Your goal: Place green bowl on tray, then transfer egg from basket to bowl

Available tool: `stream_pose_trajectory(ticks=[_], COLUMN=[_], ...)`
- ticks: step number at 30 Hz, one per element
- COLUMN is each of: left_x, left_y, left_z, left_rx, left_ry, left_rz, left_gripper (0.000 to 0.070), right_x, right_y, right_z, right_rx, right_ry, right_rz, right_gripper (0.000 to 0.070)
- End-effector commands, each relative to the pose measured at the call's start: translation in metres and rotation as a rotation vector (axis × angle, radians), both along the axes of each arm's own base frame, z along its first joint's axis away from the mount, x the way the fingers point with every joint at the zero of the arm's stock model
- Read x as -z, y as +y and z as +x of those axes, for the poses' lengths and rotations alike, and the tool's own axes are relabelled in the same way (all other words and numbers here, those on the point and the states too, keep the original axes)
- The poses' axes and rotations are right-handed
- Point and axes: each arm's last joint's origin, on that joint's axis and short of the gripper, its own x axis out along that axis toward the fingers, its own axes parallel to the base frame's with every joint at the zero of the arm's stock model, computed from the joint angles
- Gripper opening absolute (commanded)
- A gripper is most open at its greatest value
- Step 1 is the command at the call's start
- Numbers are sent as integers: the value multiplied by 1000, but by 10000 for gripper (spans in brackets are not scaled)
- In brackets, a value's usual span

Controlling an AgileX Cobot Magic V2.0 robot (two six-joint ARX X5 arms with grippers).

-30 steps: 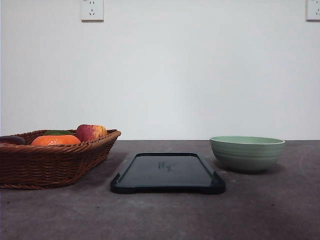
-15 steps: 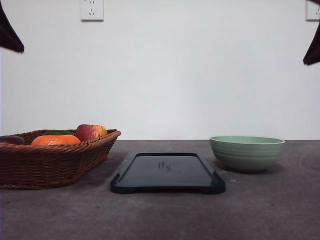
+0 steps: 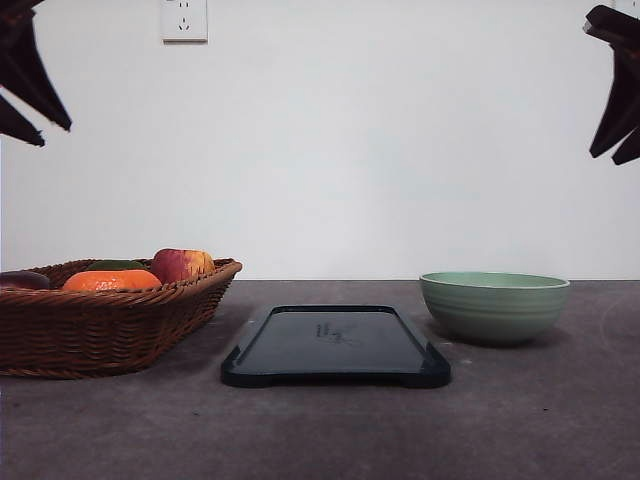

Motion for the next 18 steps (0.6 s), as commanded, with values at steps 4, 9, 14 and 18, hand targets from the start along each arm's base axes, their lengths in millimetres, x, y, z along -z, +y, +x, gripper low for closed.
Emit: stream_pose_trajectory(ticks=[4,9,14,18], left_x=[-6,-6,-6,-7], left_y=[-1,-1,-1,-1], left_z=[3,3,3,3], left_rx=[14,11,13,13], left_ry=[-25,-25,-25,-28], left_rz=[8,5,5,5], left_gripper=[309,309,309,309], right_x=[-5,-12,-18,-13], right_y=[0,-1,1,2], right_z=[4,18,48,74], right_rx=[18,28,9,-10], right_ry=[20,158,278,357], right_rz=[25,15,-13,-35], right_gripper=[278,278,278,278])
